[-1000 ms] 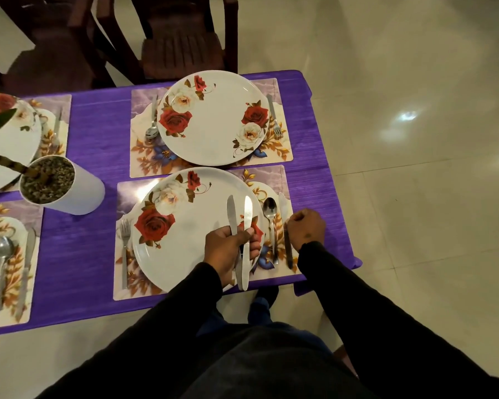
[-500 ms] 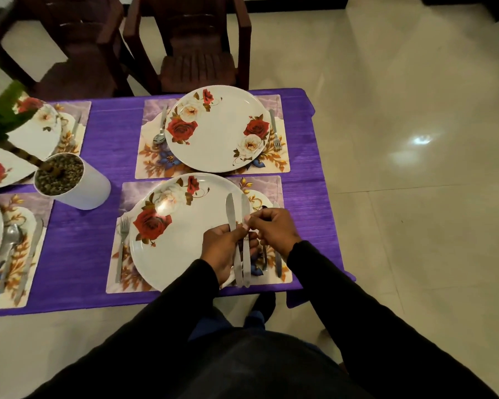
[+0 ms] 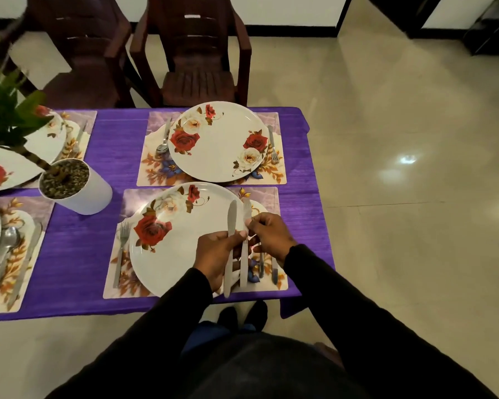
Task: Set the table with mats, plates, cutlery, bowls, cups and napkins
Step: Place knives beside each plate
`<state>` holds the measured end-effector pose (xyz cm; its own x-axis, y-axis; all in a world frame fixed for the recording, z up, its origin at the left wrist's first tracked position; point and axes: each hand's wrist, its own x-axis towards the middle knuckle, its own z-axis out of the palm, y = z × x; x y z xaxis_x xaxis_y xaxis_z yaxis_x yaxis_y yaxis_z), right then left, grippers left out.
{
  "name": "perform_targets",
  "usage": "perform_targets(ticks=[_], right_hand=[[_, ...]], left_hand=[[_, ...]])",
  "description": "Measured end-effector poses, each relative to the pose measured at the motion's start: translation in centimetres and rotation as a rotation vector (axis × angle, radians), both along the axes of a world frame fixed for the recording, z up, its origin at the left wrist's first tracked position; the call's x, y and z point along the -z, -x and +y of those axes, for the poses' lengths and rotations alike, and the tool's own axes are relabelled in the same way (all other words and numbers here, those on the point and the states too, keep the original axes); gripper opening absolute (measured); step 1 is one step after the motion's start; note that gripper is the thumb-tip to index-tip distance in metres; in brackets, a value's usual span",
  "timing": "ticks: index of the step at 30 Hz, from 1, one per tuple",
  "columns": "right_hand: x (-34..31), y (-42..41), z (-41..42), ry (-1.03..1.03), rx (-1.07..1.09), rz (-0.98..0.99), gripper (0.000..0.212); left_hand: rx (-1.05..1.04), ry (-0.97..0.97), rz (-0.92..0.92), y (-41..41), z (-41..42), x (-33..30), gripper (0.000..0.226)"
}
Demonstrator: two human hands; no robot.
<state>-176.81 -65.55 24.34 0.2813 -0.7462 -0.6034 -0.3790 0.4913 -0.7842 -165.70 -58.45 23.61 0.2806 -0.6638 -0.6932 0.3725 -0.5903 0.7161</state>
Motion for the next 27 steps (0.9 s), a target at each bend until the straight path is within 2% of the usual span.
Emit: perform_targets(ticks=[4,10,15,20,27], right_hand=[[-0.5,0.5,-0.3,0.063,0.075,0.017,0.022],[-1.2,2.2,-0.8,0.023,0.114,-0.045,0.03],[-0.3,3.5,-2.6,0.029,0.0,-0.037,0.027],[-0.4,6.8,-5.9,-0.024,-0.085,-0.134,0.02],[-1.2,15.7,-12.6,-0.008,-0.272,-0.166,0.019]], left_hand=[[0.019,0.047,0.057,0.7,-0.6,-0.6,0.017],[-0.105,0.095,0.076,2.0,-2.3,-1.0,0.011],[-0.192,0.095,-0.004,3.1,-4.6,-0.5,0.009],[-0.302,0.075,-0.057,6.3,-7.6,0.1,0.006],[-0.467,0.049,-0.027,16.0,-12.2,-0.2,0.011]])
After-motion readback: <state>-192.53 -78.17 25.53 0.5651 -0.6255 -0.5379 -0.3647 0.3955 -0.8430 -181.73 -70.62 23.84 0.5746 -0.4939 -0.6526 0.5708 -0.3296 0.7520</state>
